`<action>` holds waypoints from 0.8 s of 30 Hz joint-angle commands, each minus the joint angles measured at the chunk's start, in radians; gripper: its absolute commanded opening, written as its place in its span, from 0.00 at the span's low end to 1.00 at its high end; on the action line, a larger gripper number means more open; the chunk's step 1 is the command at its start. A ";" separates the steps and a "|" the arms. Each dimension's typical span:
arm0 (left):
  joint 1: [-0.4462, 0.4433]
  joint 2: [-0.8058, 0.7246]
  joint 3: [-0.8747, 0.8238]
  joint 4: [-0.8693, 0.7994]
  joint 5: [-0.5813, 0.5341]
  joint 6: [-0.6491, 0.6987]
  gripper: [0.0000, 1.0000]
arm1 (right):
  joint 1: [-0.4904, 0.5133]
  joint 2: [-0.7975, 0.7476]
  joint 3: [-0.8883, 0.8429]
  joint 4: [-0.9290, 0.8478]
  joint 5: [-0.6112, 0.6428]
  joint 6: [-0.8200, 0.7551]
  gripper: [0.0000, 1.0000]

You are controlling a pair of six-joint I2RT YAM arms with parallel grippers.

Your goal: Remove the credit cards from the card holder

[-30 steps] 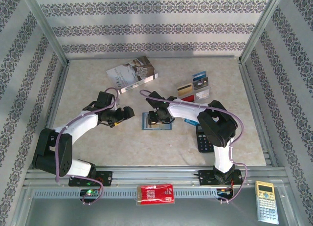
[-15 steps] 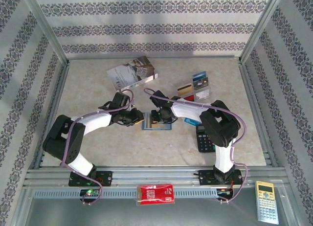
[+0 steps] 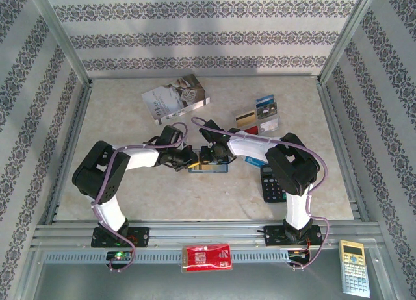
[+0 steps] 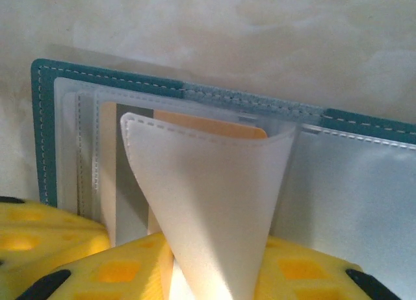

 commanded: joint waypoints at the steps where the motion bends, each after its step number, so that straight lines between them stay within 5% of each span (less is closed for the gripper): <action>1: -0.010 0.016 0.007 -0.078 -0.070 0.002 0.00 | -0.009 0.019 -0.038 -0.061 0.085 0.006 0.36; 16: -0.011 0.007 0.013 -0.148 -0.093 0.037 0.00 | -0.065 -0.207 -0.150 -0.093 0.354 0.018 0.45; 24: -0.010 -0.081 0.101 -0.185 -0.077 0.056 0.10 | -0.140 -0.451 -0.304 0.160 0.112 -0.026 0.45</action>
